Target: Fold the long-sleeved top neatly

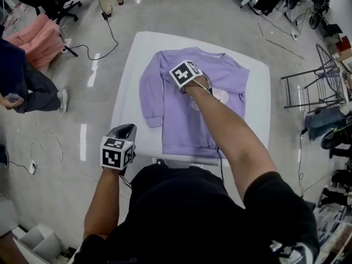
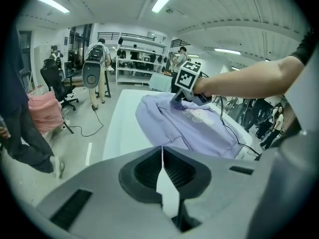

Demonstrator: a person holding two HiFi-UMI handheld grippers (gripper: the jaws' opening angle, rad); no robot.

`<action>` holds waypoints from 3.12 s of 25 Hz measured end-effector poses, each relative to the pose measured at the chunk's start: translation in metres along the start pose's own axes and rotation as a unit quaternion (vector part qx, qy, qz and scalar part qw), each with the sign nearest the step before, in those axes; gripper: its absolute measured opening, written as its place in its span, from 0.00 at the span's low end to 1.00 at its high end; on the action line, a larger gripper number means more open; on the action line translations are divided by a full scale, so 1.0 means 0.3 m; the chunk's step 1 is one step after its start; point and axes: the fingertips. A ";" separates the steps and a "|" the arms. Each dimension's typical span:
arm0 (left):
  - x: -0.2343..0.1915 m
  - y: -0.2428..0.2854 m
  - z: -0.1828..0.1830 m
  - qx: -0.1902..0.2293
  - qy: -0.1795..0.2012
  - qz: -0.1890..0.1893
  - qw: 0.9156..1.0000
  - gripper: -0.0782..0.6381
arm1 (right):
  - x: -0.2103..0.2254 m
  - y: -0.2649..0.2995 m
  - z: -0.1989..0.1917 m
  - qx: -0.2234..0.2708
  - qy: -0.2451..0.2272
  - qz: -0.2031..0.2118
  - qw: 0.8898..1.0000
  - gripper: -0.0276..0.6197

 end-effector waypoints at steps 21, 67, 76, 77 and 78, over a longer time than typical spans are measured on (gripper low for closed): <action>0.064 0.088 0.031 -0.012 0.071 -0.043 0.996 0.21 | 0.029 -0.340 0.009 0.161 0.100 0.055 0.980 0.18; -0.050 0.051 0.338 0.095 -0.015 -0.009 0.995 0.14 | -0.080 -0.820 -0.553 0.223 0.197 0.040 0.954 0.05; -0.341 -0.018 0.716 0.154 -0.009 0.026 0.988 0.14 | -0.114 -0.805 -0.472 0.233 0.192 0.043 0.952 0.05; -0.370 -0.012 0.750 0.153 0.000 0.031 0.988 0.14 | -0.116 -0.804 -0.471 0.233 0.194 0.040 0.952 0.05; -0.395 -0.007 0.781 0.152 0.008 0.034 0.988 0.14 | -0.117 -0.805 -0.472 0.234 0.196 0.036 0.952 0.05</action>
Point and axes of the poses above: the fingertips, and each gripper's own axes: y forward along the fingers, x to its right, z out of its top, and after that the axes turned 12 degrees about x, right-handed
